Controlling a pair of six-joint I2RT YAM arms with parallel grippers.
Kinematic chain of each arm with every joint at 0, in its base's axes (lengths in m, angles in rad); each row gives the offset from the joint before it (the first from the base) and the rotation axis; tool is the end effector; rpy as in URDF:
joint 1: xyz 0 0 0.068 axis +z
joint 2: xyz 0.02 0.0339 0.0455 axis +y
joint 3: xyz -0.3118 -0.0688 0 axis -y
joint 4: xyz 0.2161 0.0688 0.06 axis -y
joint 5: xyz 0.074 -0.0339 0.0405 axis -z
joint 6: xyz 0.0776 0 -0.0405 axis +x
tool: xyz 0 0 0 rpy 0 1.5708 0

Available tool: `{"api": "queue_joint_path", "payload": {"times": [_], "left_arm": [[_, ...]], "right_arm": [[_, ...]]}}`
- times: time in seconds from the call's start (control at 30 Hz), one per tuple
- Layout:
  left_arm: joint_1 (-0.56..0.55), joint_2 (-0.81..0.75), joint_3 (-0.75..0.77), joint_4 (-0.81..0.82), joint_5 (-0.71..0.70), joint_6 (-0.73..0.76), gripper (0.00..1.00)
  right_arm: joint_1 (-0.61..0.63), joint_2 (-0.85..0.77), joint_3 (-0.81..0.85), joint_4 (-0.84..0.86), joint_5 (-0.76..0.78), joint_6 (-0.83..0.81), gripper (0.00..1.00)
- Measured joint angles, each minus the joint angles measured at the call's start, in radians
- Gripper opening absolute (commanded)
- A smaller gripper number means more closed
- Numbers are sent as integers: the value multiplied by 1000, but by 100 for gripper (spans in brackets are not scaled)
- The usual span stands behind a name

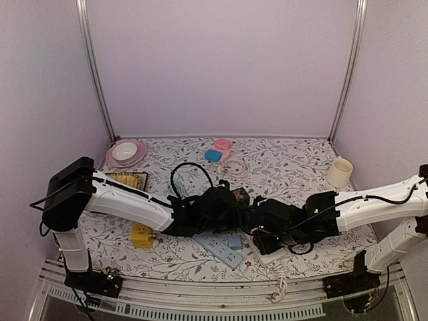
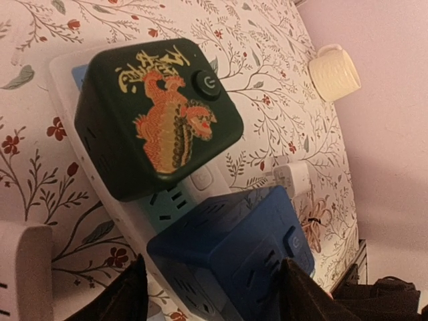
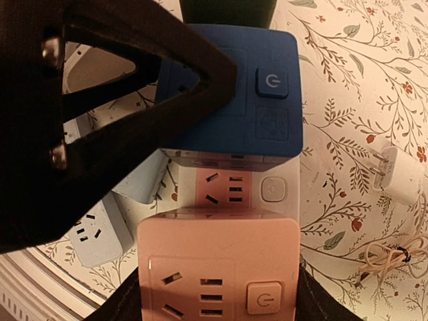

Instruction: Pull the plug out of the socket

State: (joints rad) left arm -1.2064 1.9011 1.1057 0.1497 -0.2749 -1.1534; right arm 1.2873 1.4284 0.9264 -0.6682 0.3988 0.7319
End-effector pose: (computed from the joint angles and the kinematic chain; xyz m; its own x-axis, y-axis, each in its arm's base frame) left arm 0.1744 -0.3980 0.2066 -0.8384 -0.2708 -0.4731 0.1372 0.7351 -0.6639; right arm 0.0991 0.2324 0.2368 -0.7546 -0.3882 -0.5291 -0.4545 0.8907 -0.0054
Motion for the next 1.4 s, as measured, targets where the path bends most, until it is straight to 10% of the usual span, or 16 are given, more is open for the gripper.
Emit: {"api": "queue_joint_path", "payload": {"times": [1.07,1.4], "left_arm": [[5,37,12,8,-18,-28,67],[3,37,7,29,-20,-20,67]], "right_arm": [[19,2,54,-8,85,-124,36],[-235,-255,-76,109,49,-118,36]]}}
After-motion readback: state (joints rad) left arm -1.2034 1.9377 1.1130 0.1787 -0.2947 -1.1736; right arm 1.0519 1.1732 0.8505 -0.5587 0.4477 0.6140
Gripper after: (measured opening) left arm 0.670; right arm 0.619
